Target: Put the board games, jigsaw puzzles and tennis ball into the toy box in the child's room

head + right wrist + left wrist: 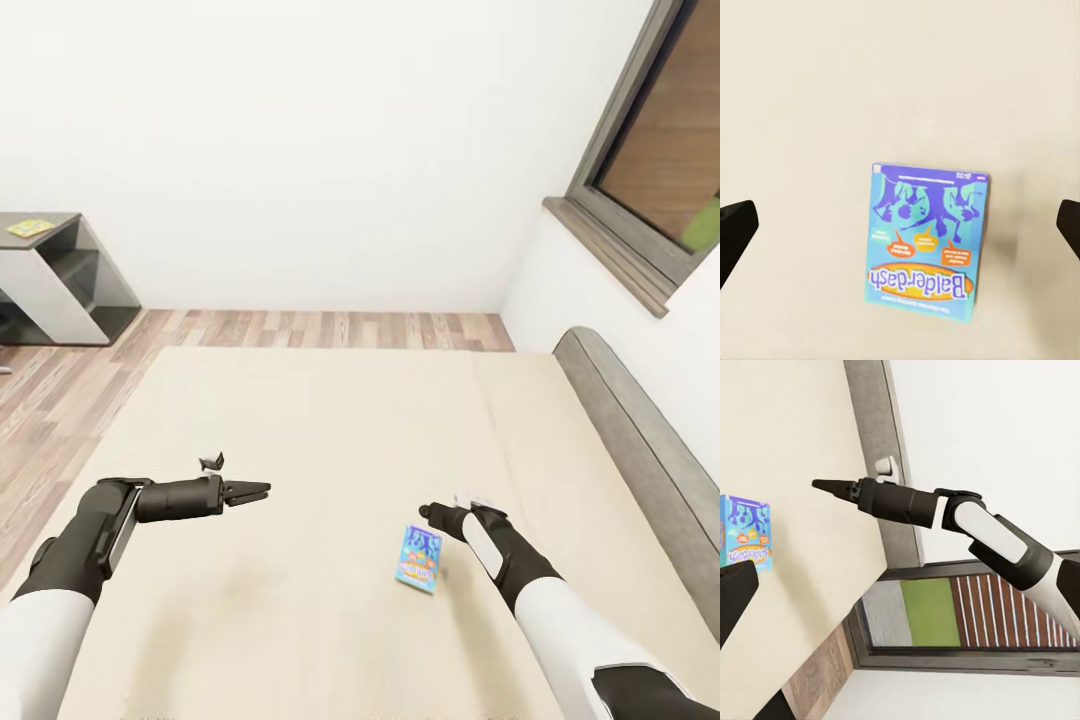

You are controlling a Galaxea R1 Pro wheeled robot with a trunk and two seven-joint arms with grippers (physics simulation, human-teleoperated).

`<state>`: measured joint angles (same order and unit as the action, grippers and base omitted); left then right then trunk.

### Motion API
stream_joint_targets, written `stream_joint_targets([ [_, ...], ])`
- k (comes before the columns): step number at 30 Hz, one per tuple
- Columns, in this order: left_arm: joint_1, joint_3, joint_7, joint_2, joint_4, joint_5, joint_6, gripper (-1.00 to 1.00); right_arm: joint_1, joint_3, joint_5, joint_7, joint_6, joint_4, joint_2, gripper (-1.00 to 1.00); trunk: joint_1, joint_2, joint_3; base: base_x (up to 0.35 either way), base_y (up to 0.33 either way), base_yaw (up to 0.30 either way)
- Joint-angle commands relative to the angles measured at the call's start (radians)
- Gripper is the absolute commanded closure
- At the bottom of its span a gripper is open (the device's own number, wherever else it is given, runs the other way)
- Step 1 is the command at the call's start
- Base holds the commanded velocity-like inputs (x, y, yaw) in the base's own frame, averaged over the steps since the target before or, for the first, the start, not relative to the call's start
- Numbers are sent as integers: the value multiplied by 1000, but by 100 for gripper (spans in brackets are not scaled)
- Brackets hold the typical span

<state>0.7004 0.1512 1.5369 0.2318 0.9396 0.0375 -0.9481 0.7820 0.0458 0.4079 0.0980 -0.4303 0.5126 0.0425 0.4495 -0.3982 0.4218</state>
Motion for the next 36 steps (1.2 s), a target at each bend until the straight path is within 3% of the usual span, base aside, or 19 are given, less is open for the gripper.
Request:
stream_joint_targets([
  [1, 1, 1, 6, 0, 1, 4, -10, -100, 0, 5, 10, 9, -4, 2, 0, -100, 0, -2, 3, 0, 0, 0],
  [28, 1, -1, 6, -2, 4, 4, -12, -100, 0, 5, 9, 9, 1, 2, 8, -100, 0, -2, 47, 0, 0, 0],
  [36, 1, -31, 6, -2, 4, 4, -13, -100, 0, 5, 11, 9, 9, 1, 4, -100, 0, -2, 60, 0, 0, 0],
])
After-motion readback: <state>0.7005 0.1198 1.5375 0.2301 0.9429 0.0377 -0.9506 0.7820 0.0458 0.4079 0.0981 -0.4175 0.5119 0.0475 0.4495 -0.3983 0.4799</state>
